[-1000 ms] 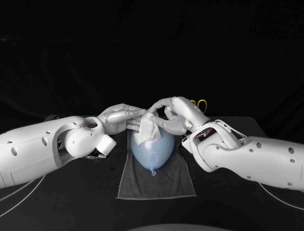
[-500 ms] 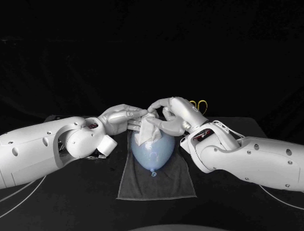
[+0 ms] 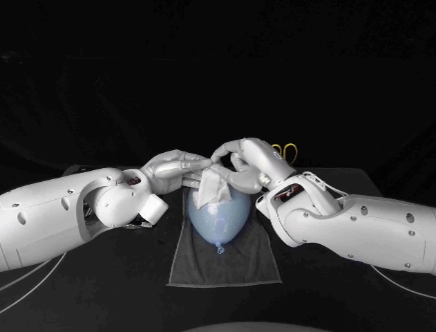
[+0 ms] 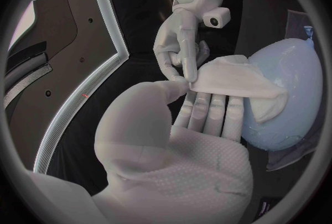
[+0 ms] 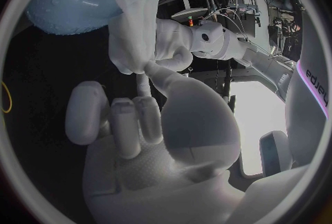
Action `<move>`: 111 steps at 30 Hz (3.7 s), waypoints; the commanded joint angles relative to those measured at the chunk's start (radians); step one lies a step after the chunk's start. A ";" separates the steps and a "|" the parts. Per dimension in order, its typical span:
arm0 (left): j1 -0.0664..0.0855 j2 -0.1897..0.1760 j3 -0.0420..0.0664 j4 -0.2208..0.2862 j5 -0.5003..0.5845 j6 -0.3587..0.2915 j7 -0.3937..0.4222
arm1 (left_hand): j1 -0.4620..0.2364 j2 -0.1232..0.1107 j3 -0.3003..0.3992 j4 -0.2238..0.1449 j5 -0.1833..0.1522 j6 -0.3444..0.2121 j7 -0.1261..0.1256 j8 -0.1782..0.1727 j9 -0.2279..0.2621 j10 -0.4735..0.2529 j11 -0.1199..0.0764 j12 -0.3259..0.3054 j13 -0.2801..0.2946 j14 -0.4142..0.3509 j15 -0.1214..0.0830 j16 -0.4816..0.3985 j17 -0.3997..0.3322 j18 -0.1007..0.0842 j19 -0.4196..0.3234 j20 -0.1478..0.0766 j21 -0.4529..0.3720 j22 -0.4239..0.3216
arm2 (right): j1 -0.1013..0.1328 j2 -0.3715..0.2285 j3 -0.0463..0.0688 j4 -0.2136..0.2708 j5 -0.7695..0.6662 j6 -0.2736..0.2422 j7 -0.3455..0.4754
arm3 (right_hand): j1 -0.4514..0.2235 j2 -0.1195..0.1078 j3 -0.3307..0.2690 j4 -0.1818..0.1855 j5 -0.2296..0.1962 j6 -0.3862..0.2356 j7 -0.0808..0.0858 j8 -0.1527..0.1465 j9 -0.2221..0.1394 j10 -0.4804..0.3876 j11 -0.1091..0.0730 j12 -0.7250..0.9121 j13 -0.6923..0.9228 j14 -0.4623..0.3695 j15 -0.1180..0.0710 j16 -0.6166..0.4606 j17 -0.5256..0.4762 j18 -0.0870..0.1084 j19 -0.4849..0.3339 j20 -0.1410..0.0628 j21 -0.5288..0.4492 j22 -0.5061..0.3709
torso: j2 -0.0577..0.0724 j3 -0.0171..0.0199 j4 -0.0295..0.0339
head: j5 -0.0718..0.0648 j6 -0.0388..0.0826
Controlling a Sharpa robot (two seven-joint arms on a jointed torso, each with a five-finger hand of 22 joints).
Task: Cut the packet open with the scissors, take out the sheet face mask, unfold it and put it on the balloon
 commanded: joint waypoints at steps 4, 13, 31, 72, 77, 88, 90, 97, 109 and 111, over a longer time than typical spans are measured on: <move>0.002 0.002 0.003 0.006 0.013 0.013 0.028 | 0.012 0.001 -0.009 0.001 0.003 0.009 0.000 0.007 0.016 0.012 0.000 0.002 0.000 0.010 0.000 -0.006 0.001 0.015 0.005 -0.001 -0.002 0.001 | -0.002 0.000 -0.001 -0.003 -0.029 0.003 -0.016 | 0.024 0.011 0.013 -0.010 0.007 0.000 -0.004 0.021 0.010 0.065 -0.007 0.016 0.210 0.118 -0.025 0.004 0.263 -0.008 0.003 -0.008 0.014 0.173 | 0.000 0.0004 -0.0002 | -0.001 -0.001; 0.002 0.003 0.003 0.004 0.024 0.012 0.030 | 0.017 0.002 -0.019 0.004 0.003 0.012 -0.003 0.014 0.021 0.021 -0.003 0.001 0.000 0.013 -0.002 -0.007 0.002 0.015 0.007 -0.001 -0.002 0.000 | -0.002 -0.003 -0.001 -0.001 -0.034 -0.011 -0.019 | 0.021 0.015 0.024 -0.012 0.007 0.001 -0.006 0.037 0.017 0.072 -0.009 0.023 0.219 0.118 -0.026 0.004 0.263 -0.011 0.009 -0.010 0.031 0.177 | 0.000 0.0006 -0.0003 | -0.003 -0.001; 0.001 0.001 0.003 0.000 0.045 -0.034 0.041 | 0.047 0.013 -0.038 0.008 0.003 0.032 -0.018 0.051 0.044 0.072 -0.020 0.006 0.002 0.053 -0.019 0.008 0.012 0.016 0.031 -0.009 0.005 0.002 | -0.006 -0.035 -0.001 0.028 0.012 -0.089 0.017 | 0.008 0.021 0.042 -0.010 0.007 -0.001 -0.012 0.066 0.028 0.078 -0.014 0.030 0.226 0.118 -0.031 0.004 0.263 -0.018 0.023 -0.014 0.069 0.187 | 0.000 0.0008 -0.0006 | -0.001 -0.005; -0.003 0.005 0.003 0.011 -0.041 0.020 -0.015 | 0.097 -0.186 -0.201 -0.036 0.003 0.002 -0.003 0.119 0.060 0.066 -0.015 0.015 0.005 0.038 -0.015 0.008 0.032 0.016 0.044 -0.009 -0.011 0.001 | -0.008 -0.042 -0.001 0.035 0.047 -0.087 0.056 | 0.003 0.021 0.055 -0.013 0.007 -0.004 -0.014 0.084 0.035 0.079 -0.017 0.030 0.226 0.118 -0.033 0.004 0.263 -0.020 0.026 -0.016 0.076 0.189 | 0.000 0.0005 -0.0003 | 0.001 -0.007; -0.003 0.004 0.003 0.011 -0.052 0.007 -0.015 | 0.142 -0.151 -0.201 -0.052 0.002 0.032 -0.015 0.142 0.065 0.075 -0.025 0.030 0.008 0.046 -0.020 0.017 0.038 0.016 0.057 -0.014 -0.006 0.002 | -0.008 -0.041 -0.001 0.036 0.047 -0.078 0.057 | 0.002 0.021 0.056 -0.014 0.007 -0.005 -0.014 0.088 0.036 0.080 -0.017 0.031 0.228 0.118 -0.033 0.004 0.263 -0.020 0.026 -0.017 0.078 0.189 | 0.000 0.0005 -0.0003 | 0.001 -0.007; -0.003 0.002 0.003 0.010 -0.033 -0.022 0.011 | 0.179 -0.022 -0.202 -0.046 0.003 0.035 -0.039 0.188 0.084 0.102 -0.044 0.057 0.010 0.072 -0.034 0.036 0.049 0.015 0.077 -0.028 0.006 0.005 | -0.008 -0.047 -0.001 0.039 0.051 -0.048 0.065 | -0.001 0.020 0.059 -0.014 0.007 -0.006 -0.015 0.093 0.038 0.080 -0.017 0.032 0.229 0.118 -0.034 0.004 0.263 -0.020 0.026 -0.017 0.077 0.189 | -0.001 0.0002 -0.0003 | 0.002 -0.006; -0.003 0.002 0.003 0.010 -0.030 -0.027 0.012 | 0.179 -0.017 -0.199 -0.045 0.003 0.032 -0.039 0.189 0.086 0.102 -0.044 0.056 0.009 0.072 -0.034 0.036 0.048 0.015 0.077 -0.028 0.006 0.005 | -0.008 -0.050 -0.001 0.040 0.054 -0.047 0.067 | -0.002 0.020 0.059 -0.014 0.007 -0.007 -0.015 0.094 0.039 0.081 -0.017 0.032 0.229 0.118 -0.034 0.004 0.263 -0.020 0.026 -0.017 0.078 0.189 | 0.000 0.0002 -0.0004 | 0.001 -0.006; -0.003 -0.001 0.003 0.009 -0.022 -0.064 0.002 | 0.179 -0.013 -0.188 -0.046 0.003 0.022 -0.031 0.194 0.093 0.096 -0.039 0.053 0.007 0.068 -0.031 0.032 0.046 0.015 0.081 -0.032 0.010 0.006 | -0.007 -0.070 -0.001 0.042 0.122 -0.052 0.104 | -0.011 0.027 0.073 -0.009 0.007 -0.026 -0.012 0.102 0.041 0.065 -0.016 0.011 0.208 0.118 -0.033 0.004 0.263 -0.015 0.016 -0.018 0.050 0.181 | -0.001 0.0005 -0.0009 | 0.002 -0.006; -0.003 -0.008 0.002 0.010 -0.021 -0.103 -0.027 | 0.152 -0.050 -0.195 -0.038 0.003 -0.054 0.002 0.168 0.090 0.004 -0.005 0.016 0.000 0.066 -0.016 0.031 0.044 0.015 0.088 -0.034 0.018 0.006 | -0.006 -0.135 -0.001 0.066 0.198 0.072 0.114 | -0.101 -0.054 -0.006 0.061 0.009 -0.136 0.036 0.034 -0.007 -0.006 0.027 -0.072 0.128 0.118 0.003 0.004 0.263 -0.009 -0.004 0.009 0.006 0.170 | 0.000 0.0008 -0.0009 | 0.006 -0.011; -0.003 -0.009 0.002 0.010 -0.023 -0.107 -0.033 | 0.145 -0.058 -0.201 -0.034 0.003 -0.060 0.006 0.165 0.089 -0.002 -0.002 0.016 0.000 0.068 -0.015 0.033 0.045 0.017 0.097 -0.037 0.023 0.008 | -0.006 -0.142 -0.001 0.070 0.190 0.108 0.099 | -0.103 -0.062 -0.016 0.065 0.008 -0.139 0.039 0.028 -0.013 -0.008 0.030 -0.074 0.126 0.118 0.006 0.004 0.263 -0.008 -0.006 0.012 0.002 0.169 | 0.000 0.0007 -0.0012 | 0.005 -0.012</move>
